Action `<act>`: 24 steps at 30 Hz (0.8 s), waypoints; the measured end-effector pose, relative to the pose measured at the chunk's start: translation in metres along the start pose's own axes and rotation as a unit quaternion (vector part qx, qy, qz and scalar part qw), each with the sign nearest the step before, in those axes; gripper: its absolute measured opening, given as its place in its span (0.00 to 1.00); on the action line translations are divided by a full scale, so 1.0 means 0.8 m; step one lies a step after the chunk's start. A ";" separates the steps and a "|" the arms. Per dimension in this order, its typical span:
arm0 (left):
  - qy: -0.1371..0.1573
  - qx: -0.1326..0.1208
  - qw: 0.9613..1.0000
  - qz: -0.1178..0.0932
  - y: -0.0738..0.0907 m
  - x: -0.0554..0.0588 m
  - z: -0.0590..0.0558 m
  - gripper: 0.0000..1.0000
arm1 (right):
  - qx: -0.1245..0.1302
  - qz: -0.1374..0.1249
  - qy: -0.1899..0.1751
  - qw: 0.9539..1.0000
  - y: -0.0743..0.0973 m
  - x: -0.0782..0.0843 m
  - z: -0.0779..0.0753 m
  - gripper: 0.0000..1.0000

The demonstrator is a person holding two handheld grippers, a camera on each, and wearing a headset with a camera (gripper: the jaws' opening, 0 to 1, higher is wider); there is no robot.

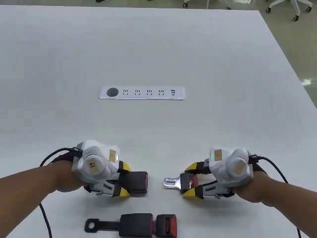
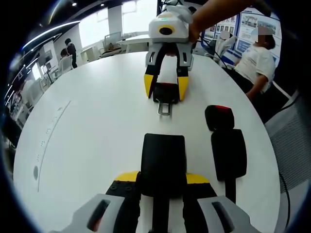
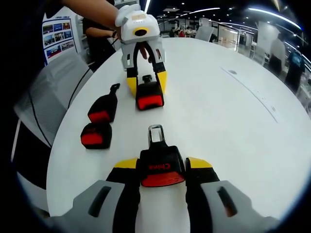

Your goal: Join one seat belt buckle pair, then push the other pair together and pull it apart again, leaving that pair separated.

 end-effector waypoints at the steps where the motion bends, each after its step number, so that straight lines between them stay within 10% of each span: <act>1: 0.000 0.000 1.000 0.000 0.000 0.000 0.000 0.33 | 0.001 -0.001 0.000 1.000 0.001 0.001 0.000 0.34; 24: 0.006 0.000 1.000 0.001 -0.001 0.003 0.003 0.34 | 0.014 -0.003 -0.017 1.000 0.030 0.026 0.002 0.35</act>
Point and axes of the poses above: the centre of the closed fingertips' face, and the gripper's own axes: y roughly backward along the fingers, z roughly to its left, x roughly out of its underside, the point moved 8 cm from there along y, roughly backward along the fingers
